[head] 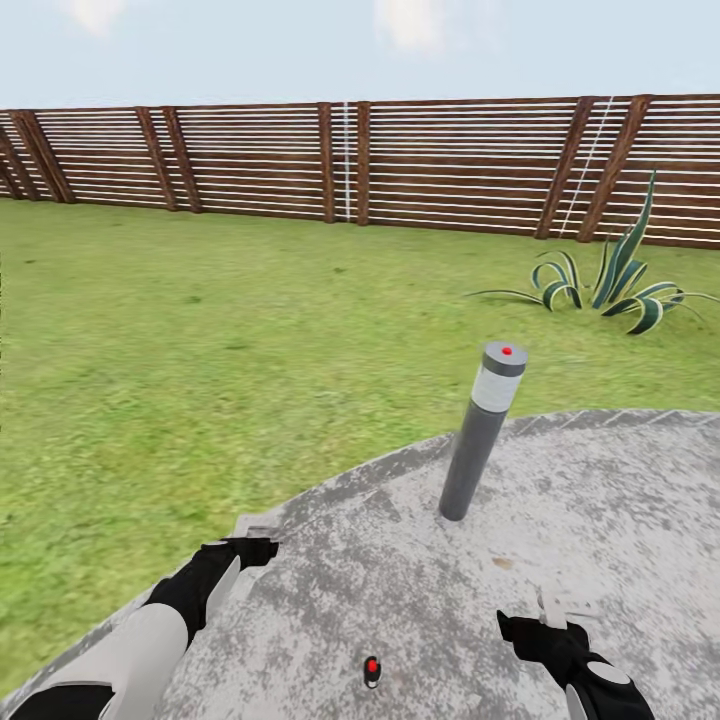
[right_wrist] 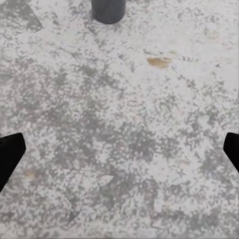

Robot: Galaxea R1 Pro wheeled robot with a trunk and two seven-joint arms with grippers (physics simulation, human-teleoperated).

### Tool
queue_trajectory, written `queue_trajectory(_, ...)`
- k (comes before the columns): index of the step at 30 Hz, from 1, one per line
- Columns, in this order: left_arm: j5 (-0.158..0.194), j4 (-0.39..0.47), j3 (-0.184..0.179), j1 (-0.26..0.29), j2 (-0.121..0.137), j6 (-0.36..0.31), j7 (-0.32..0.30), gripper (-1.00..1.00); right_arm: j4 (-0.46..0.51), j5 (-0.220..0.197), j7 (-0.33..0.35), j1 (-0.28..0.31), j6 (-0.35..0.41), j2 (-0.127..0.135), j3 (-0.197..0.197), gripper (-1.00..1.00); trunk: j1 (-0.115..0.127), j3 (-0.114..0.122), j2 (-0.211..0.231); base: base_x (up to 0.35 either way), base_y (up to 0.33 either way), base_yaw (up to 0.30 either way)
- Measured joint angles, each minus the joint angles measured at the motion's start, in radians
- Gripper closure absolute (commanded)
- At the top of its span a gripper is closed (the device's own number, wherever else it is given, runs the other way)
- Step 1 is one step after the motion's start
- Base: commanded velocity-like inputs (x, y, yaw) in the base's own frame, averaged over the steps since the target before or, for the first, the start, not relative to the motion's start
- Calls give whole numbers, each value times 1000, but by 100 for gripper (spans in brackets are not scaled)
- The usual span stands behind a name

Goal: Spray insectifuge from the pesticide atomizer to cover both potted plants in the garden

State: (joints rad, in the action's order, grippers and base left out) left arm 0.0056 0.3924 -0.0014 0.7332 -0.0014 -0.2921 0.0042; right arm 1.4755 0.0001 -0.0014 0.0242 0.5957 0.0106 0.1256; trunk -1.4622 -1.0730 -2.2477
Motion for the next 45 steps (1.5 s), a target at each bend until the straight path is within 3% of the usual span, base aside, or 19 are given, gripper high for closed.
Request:
queue_trajectory(21,0,0,0,0,0,0,0,-100,0,0,0,0,0,0,0,-100,0,0,0,0,318,-10)
queue_trajectory(45,0,0,0,0,0,0,0,-100,0,0,0,0,0,-1,0,-100,0,6,0,0,316,-175)
